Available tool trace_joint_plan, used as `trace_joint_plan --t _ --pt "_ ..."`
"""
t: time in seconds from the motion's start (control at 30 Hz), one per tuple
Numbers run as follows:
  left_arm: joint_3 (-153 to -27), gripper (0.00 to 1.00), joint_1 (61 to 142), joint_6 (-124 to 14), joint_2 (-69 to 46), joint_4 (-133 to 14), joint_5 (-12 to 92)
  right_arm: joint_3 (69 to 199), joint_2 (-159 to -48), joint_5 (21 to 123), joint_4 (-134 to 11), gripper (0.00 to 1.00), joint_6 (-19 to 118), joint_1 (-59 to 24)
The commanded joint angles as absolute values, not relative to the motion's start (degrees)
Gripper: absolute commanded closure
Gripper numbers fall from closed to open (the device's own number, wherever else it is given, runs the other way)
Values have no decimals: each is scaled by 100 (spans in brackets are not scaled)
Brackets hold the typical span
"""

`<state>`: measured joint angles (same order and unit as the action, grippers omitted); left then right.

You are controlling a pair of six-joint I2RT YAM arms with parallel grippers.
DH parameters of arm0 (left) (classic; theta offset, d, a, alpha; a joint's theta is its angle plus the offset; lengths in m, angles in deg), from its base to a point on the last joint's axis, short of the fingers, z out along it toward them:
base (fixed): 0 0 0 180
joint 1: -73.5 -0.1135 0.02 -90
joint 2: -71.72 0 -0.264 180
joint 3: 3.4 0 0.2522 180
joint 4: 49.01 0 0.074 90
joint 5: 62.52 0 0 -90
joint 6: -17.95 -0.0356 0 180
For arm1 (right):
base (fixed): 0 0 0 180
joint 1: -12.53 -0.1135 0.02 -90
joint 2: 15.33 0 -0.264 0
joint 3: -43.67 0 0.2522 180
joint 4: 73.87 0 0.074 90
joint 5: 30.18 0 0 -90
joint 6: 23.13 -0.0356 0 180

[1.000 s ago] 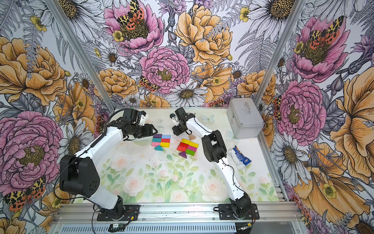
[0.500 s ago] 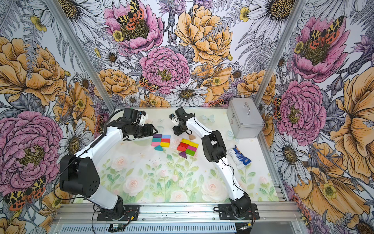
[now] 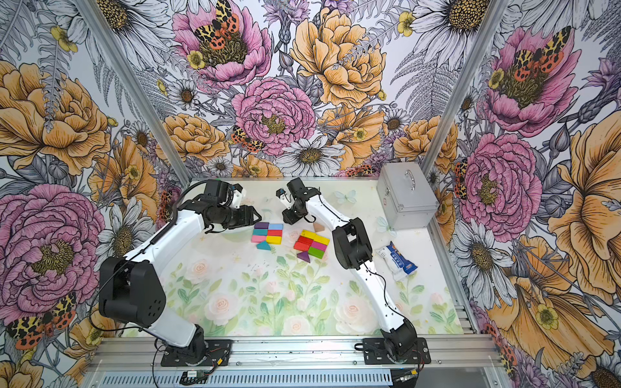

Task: Assemble a piece of candy with building blocks
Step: Adjust the building block at the center of the board, then assemble the building block at the center of the board.

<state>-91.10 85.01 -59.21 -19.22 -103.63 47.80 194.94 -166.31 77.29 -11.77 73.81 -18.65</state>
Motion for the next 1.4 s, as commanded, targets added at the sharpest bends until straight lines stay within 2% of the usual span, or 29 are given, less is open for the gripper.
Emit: trace_joint_plan --t 0.0,0.2,0.33,0.47,0.5,0.53,0.63,0.77,0.9,1.03,1.23,1.37 --pt "-9078 33 8514 -6073 -1834 -10329 4734 19793 -16816 7821 -1159 64 7372 -1905" --pt "-9101 33 8545 -6084 -1895 -10329 4817 19751 -16637 7715 -1159 60 7329 -1894" --pt "-9168 33 8630 -6101 -1899 -10346 4825 19634 -16343 7891 -1168 45 7231 -1782" --pt "-9306 31 8639 -6165 -1982 -10423 4814 19326 -15864 8026 -1177 36 7316 -1696" --pt "-9379 22 8641 -6193 -2046 -10458 4816 19199 -15696 8050 -1192 34 7343 -1676" --pt "-9476 16 8642 -6231 -2139 -10501 4821 19074 -15531 8058 -1211 33 7353 -1649" --pt "-9920 8 8657 -6391 -2472 -10706 4798 18651 -15021 7937 -1221 28 7274 -1541" --pt "-10614 2 8680 -6647 -2979 -10985 4679 17405 -14103 7828 -1477 22 6852 -1226" --pt "-11214 1 8895 -7092 -3713 -11097 4853 15463 -12835 7898 -2200 16 6415 -1059" --pt "-12096 1 9309 -7735 -4572 -11606 4393 13944 -11838 8017 -3019 9 5933 -1043" --pt "-13673 1 9705 -8170 -5831 -12442 3720 12836 -11119 8323 -3837 7 5517 -1065" --pt "-14171 1 9810 -8276 -6312 -12688 3119 12247 -10695 8205 -4401 6 5439 -1102"
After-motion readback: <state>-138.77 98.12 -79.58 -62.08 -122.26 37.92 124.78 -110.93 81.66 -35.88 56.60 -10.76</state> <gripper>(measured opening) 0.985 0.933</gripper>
